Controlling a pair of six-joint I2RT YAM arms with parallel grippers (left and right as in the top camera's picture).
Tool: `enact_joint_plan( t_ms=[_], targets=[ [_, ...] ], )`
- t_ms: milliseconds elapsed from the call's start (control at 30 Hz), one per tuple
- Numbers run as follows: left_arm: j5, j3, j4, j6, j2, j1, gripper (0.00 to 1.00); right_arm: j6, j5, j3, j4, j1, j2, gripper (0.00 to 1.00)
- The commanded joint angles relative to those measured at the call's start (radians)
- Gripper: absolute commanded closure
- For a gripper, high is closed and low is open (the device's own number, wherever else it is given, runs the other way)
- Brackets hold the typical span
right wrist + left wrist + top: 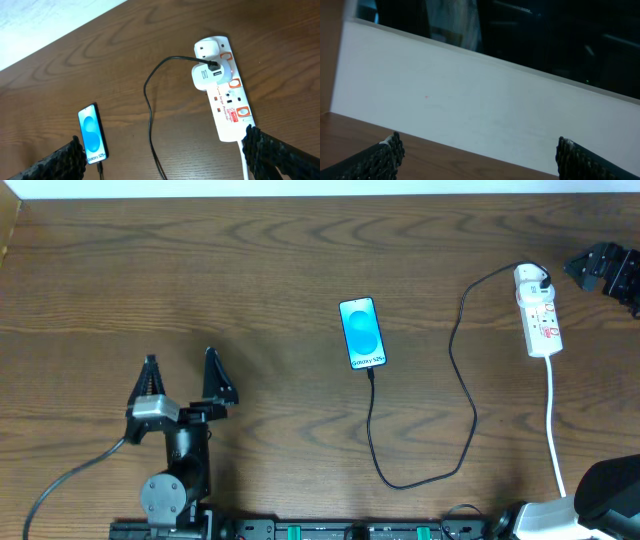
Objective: Plug charger to phone and switch on socket
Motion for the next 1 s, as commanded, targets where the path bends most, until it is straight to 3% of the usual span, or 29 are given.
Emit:
enact_joint_plan(
  t_ms=[0, 433, 700, 833, 967],
  targets=[
    [-0.013, -0.057, 0.007, 0.007, -0.071, 0.021, 0.02, 0.006, -0.006, 0.013, 0.0, 0.003, -0.003, 0.01],
    [-0.008, -0.06, -0.423, 0.006, -0.244, 0.023, 0.02, 0.006, -0.006, 0.013, 0.0, 0.003, -0.003, 0.01],
    [0.008, -0.06, -0.658, 0.007, -0.244, 0.043, 0.02, 0.006, -0.006, 0.013, 0.0, 0.003, -0.003, 0.01],
    [0.069, -0.06, -0.66, 0.13, -0.244, 0.07, 0.02, 0.006, -0.006, 0.013, 0.0, 0.003, -0.004, 0.01],
    [0.074, -0.06, -0.66, 0.145, -0.244, 0.07, 0.02, 0.006, -0.006, 0.013, 0.0, 0.003, -0.003, 0.01]
  ],
)
